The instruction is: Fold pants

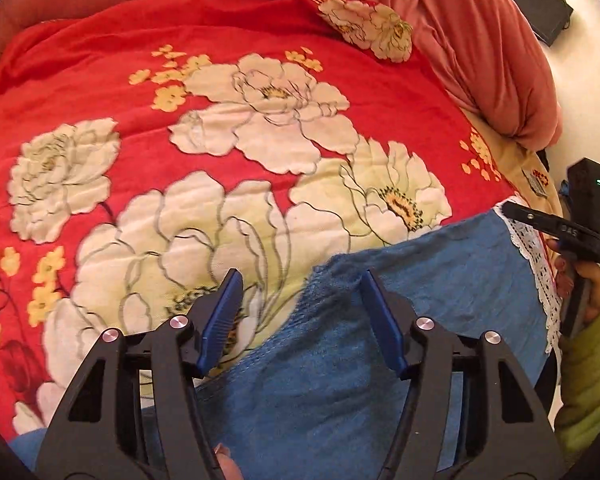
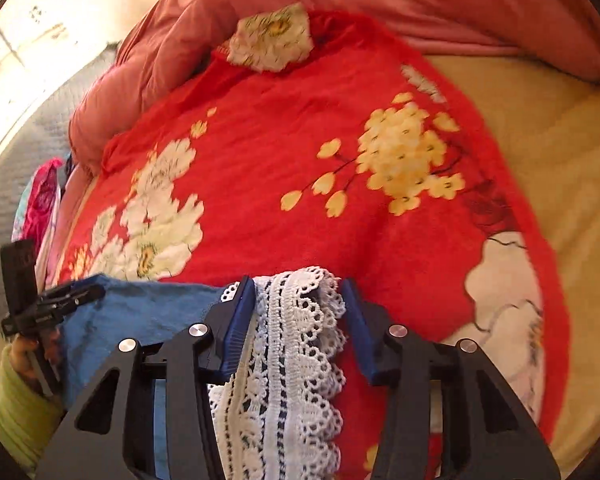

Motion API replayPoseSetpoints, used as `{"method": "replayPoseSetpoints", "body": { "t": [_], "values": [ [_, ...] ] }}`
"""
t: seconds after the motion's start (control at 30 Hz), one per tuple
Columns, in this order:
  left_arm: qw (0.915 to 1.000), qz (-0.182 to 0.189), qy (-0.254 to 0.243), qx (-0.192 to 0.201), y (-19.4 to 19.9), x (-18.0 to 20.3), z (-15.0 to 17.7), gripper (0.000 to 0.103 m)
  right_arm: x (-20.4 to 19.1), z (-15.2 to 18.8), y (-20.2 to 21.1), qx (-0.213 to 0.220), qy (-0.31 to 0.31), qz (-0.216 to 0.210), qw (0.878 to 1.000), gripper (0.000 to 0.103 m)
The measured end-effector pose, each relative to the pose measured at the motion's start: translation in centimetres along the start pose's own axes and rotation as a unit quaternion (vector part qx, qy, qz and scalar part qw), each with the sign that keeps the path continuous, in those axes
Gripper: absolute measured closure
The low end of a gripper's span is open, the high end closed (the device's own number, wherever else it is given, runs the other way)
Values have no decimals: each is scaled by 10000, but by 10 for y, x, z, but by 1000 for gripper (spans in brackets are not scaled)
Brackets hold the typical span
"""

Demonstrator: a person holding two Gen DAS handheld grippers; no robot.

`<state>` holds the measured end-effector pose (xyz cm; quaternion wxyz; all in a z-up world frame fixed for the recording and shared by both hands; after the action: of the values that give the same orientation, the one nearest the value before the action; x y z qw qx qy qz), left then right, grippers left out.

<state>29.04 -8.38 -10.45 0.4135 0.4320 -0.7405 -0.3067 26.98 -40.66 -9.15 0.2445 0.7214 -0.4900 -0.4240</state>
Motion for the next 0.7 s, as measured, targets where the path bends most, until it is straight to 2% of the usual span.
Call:
{"method": "replayPoseSetpoints", "body": {
  "t": [0.1,0.17,0.23,0.27,0.3,0.37,0.47,0.6,0.7],
  "values": [
    [10000,32,-86,-10,-7,5,2,48,-1,3,1,69,67,-77,9999,67],
    [10000,20,-97,-1,-7,7,3,48,-4,7,3,127,111,-147,9998,75],
    [9999,146,-57,-35,-7,10,3,50,-12,10,7,241,275,-193,9991,80],
    [9997,208,-57,-81,-8,13,3,60,-15,11,9,290,330,-211,9988,81],
    [9997,218,-98,-112,-9,15,4,77,-18,11,12,368,403,-226,9983,81],
    [9994,275,-133,-144,-9,21,5,96,-26,9,20,522,548,-244,9968,83],
    [9996,228,-187,-6,0,26,1,97,-39,1,37,835,775,-284,9931,84],
    [9989,159,-154,404,16,24,-15,97,-48,-19,52,1098,1017,-192,9885,84],
    [9988,21,-133,463,13,22,-19,98,-46,-31,43,1000,1104,-38,9888,84]
  ]
}}
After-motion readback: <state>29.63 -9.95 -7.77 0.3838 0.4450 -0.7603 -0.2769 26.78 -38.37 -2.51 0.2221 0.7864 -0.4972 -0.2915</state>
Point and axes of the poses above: each gripper's, at about its wrist camera, not at the fingertips, and y roughly against the way its jaws point, x to its right, z to its underside, the point moved 6 cm from there along -y, roughly the way its jaws point, and after that the axes turned 4 degrees about y, right-handed, at the moved point
